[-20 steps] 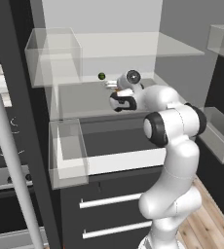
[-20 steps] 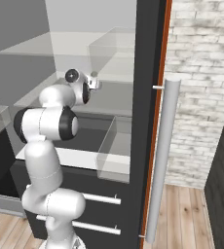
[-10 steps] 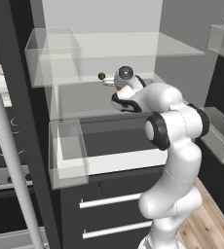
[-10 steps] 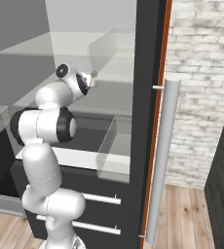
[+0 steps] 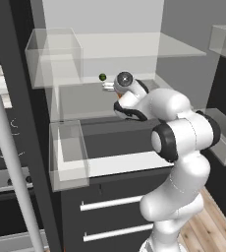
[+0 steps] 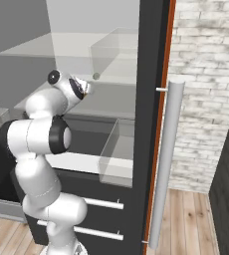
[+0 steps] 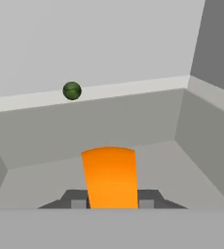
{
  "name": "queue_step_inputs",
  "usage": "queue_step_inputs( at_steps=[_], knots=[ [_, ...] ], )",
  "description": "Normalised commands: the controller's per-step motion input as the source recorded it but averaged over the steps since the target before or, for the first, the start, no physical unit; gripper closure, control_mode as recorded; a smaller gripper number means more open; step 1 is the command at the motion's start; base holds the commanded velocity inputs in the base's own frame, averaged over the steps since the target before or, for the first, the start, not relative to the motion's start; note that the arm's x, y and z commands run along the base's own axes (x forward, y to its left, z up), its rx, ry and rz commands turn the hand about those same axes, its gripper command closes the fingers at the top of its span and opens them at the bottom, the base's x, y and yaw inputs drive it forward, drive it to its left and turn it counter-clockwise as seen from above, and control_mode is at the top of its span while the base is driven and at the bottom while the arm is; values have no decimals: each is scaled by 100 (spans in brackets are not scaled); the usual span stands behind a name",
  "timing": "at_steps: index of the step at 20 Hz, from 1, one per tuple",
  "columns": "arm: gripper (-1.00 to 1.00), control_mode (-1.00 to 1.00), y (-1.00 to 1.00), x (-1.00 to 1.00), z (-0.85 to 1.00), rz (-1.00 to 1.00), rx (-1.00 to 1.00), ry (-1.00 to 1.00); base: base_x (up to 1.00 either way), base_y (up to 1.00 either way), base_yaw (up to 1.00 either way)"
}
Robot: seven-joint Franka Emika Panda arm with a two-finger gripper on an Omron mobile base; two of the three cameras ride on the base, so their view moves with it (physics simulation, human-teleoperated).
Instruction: Pick the cheese from the fridge and the cheese grater from the cabinet and place them next to the salad bowl.
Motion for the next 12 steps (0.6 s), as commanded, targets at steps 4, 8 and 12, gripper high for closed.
queue_step_inputs(
  at_steps=[4,8,12],
  knots=[
    [100,-100,0,-51,10,0,1,2,0,0,0],
    [100,-100,0,-54,21,0,2,6,0,0,0],
    [100,-100,-2,-53,29,0,3,13,0,0,0]
  ],
)
